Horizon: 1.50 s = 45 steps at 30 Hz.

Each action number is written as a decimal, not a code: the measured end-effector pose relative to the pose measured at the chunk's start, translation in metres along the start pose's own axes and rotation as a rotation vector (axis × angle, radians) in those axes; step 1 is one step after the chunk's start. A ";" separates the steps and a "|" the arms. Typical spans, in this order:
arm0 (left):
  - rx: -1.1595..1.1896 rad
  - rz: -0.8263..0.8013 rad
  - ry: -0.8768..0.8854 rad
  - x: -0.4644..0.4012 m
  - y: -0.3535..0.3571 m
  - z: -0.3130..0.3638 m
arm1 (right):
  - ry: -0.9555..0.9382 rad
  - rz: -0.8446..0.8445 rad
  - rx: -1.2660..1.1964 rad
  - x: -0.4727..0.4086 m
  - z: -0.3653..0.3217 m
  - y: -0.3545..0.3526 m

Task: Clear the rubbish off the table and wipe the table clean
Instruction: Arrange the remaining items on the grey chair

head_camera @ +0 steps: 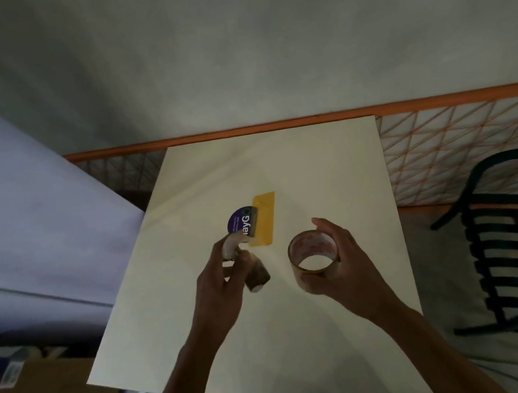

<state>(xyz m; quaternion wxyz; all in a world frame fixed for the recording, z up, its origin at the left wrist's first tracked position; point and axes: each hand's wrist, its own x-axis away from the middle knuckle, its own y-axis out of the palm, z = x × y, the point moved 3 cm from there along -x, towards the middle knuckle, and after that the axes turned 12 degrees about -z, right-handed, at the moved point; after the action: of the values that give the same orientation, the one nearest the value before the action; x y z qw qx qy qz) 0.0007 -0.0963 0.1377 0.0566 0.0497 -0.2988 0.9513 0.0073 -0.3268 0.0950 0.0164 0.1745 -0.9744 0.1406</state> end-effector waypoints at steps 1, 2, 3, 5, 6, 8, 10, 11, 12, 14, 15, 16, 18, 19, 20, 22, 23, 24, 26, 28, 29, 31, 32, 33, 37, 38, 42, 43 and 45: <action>0.001 -0.006 0.000 -0.008 -0.002 0.001 | 0.004 -0.002 0.002 -0.005 0.001 -0.001; 0.003 -0.012 0.000 -0.019 -0.005 0.001 | 0.009 0.001 0.004 -0.015 0.002 -0.002; 0.012 -0.015 0.009 -0.028 -0.008 0.001 | 0.015 0.008 0.003 -0.023 0.002 -0.003; 0.023 -0.020 0.027 -0.046 -0.015 -0.001 | 0.020 0.017 0.014 -0.040 -0.002 -0.003; 0.030 -0.029 0.032 -0.059 -0.021 -0.005 | 0.025 0.026 0.031 -0.053 -0.005 -0.002; 0.028 -0.042 0.052 -0.082 -0.031 -0.009 | 0.025 0.032 0.067 -0.076 -0.010 0.000; 0.023 -0.044 0.080 -0.108 -0.045 -0.012 | 0.027 0.042 0.093 -0.106 -0.017 0.000; 0.017 -0.044 0.096 -0.118 -0.051 -0.015 | 0.029 0.045 0.102 -0.119 -0.021 0.001; 0.016 -0.045 0.114 -0.136 -0.061 -0.019 | 0.027 0.060 0.108 -0.140 -0.026 0.001; -0.002 -0.036 0.147 -0.164 -0.076 -0.024 | 0.010 0.071 0.125 -0.171 -0.037 0.000; -0.008 -0.031 0.165 -0.185 -0.086 -0.028 | 0.003 0.083 0.136 -0.194 -0.041 -0.001; -0.021 -0.021 0.188 -0.200 -0.094 -0.029 | -0.002 0.094 0.147 -0.211 -0.045 -0.002; -0.036 0.007 0.215 -0.227 -0.108 -0.029 | -0.021 0.112 0.152 -0.239 -0.055 -0.008; -0.030 0.024 0.235 -0.251 -0.119 -0.031 | -0.035 0.130 0.170 -0.266 -0.058 -0.012; -0.034 0.034 0.252 -0.266 -0.126 -0.033 | -0.040 0.137 0.184 -0.281 -0.062 -0.014; -0.033 0.057 0.272 -0.305 -0.142 -0.036 | -0.059 0.151 0.205 -0.320 -0.069 -0.019; -0.029 0.066 0.280 -0.320 -0.148 -0.037 | -0.068 0.163 0.210 -0.335 -0.070 -0.022; -0.033 0.076 0.279 -0.342 -0.155 -0.041 | -0.072 0.178 0.219 -0.356 -0.070 -0.024; -0.046 0.092 0.282 -0.373 -0.161 -0.044 | -0.062 0.197 0.264 -0.384 -0.065 -0.027; -0.045 0.103 0.304 -0.405 -0.164 -0.050 | -0.035 0.212 0.347 -0.417 -0.055 -0.027; -0.021 0.102 0.330 -0.417 -0.164 -0.052 | -0.025 0.210 0.376 -0.429 -0.051 -0.026; 0.006 0.093 0.335 -0.445 -0.164 -0.064 | -0.002 0.192 0.401 -0.458 -0.038 -0.022; 0.012 0.080 0.310 -0.462 -0.162 -0.075 | 0.009 0.184 0.405 -0.474 -0.029 -0.019; 0.021 0.076 0.282 -0.476 -0.160 -0.086 | 0.016 0.173 0.405 -0.486 -0.021 -0.016; 0.055 0.068 0.190 -0.519 -0.151 -0.135 | 0.038 0.154 0.382 -0.531 0.012 -0.003; 0.052 0.064 0.170 -0.524 -0.148 -0.142 | 0.044 0.145 0.370 -0.539 0.021 0.002; -0.021 0.033 0.120 -0.545 -0.134 -0.168 | 0.069 0.090 0.365 -0.564 0.053 0.019; -0.055 0.024 0.107 -0.549 -0.131 -0.173 | 0.077 0.082 0.369 -0.567 0.057 0.023; -0.072 0.006 0.072 -0.556 -0.124 -0.186 | 0.102 0.078 0.392 -0.575 0.069 0.029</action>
<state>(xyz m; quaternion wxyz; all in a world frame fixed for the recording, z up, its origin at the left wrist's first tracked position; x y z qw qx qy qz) 0.5566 0.0684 -0.0154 0.0662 0.0124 -0.3309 0.9413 0.5379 -0.1274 -0.0253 0.0258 0.1290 -0.9325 0.3365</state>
